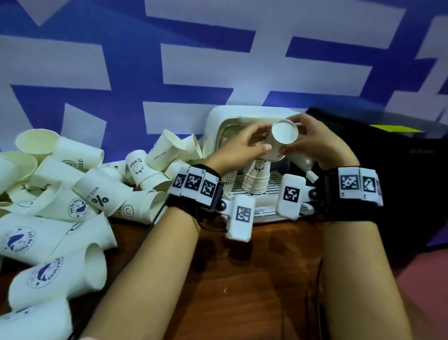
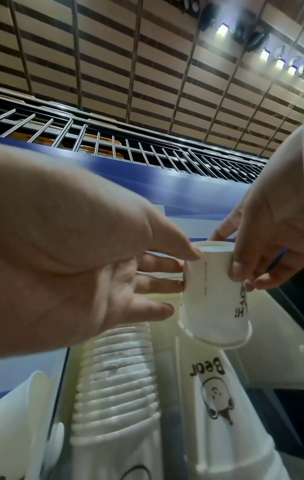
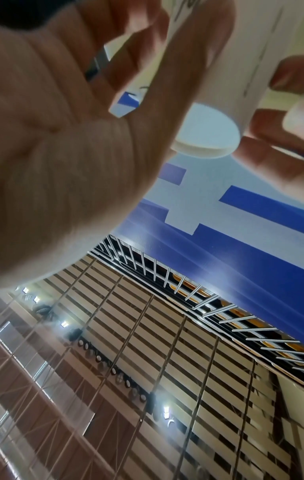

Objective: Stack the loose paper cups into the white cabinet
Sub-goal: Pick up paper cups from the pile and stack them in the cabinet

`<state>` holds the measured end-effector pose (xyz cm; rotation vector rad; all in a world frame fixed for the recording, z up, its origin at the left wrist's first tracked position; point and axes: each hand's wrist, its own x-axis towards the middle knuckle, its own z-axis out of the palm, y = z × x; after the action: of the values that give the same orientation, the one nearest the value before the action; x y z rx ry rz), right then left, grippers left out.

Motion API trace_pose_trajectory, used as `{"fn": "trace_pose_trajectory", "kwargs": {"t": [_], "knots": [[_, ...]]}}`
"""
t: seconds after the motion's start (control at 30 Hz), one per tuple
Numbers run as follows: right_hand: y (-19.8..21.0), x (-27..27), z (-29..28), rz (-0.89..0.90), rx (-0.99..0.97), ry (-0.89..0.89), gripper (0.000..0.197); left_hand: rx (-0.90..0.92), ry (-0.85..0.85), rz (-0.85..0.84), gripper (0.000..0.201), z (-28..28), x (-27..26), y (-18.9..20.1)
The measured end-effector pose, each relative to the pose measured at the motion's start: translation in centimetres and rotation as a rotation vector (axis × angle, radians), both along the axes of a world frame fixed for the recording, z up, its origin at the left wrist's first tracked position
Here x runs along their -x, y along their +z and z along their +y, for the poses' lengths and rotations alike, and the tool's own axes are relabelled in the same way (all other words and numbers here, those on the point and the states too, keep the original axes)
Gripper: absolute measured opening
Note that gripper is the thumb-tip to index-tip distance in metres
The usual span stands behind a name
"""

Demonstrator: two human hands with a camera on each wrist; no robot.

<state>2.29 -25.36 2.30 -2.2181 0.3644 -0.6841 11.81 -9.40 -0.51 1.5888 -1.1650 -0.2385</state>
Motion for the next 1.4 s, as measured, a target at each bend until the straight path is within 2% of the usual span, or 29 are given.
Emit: {"fn": "trace_pose_trajectory", "kwargs": {"t": [0.23, 0.4, 0.57, 0.73, 0.93, 1.17, 1.4], "knots": [[-1.0, -0.6, -1.5, -0.014, -0.051, -0.035, 0.071, -0.032, -0.005, -0.143, 0.055, -1.1, -0.5, -0.8], [-1.9, -1.6, -1.5, -0.033, -0.260, -0.019, 0.062, -0.051, 0.018, -0.204, 0.059, -1.3, -1.0, -1.5], [-3.0, -2.9, -2.0, -0.096, -0.332, -0.113, 0.061, -0.031, -0.025, -0.145, 0.057, -1.5, -1.2, -2.1], [-3.6, -3.5, -1.7, -0.124, -0.427, -0.088, 0.062, -0.073, -0.005, -0.102, 0.058, -1.6, -1.5, -2.5], [-3.7, -3.8, -1.6, -0.092, -0.389, -0.076, 0.047, -0.167, 0.090, -0.168, 0.058, -1.4, -1.4, -2.3], [-3.6, -3.8, -0.9, -0.053, -0.301, -0.052, 0.030, -0.189, 0.081, -0.154, 0.061, -1.7, -1.0, -2.4], [-3.7, -4.3, -0.5, -0.020, -0.209, -0.055, 0.040, -0.228, 0.089, -0.152, 0.062, -1.9, -0.9, -2.5]]}}
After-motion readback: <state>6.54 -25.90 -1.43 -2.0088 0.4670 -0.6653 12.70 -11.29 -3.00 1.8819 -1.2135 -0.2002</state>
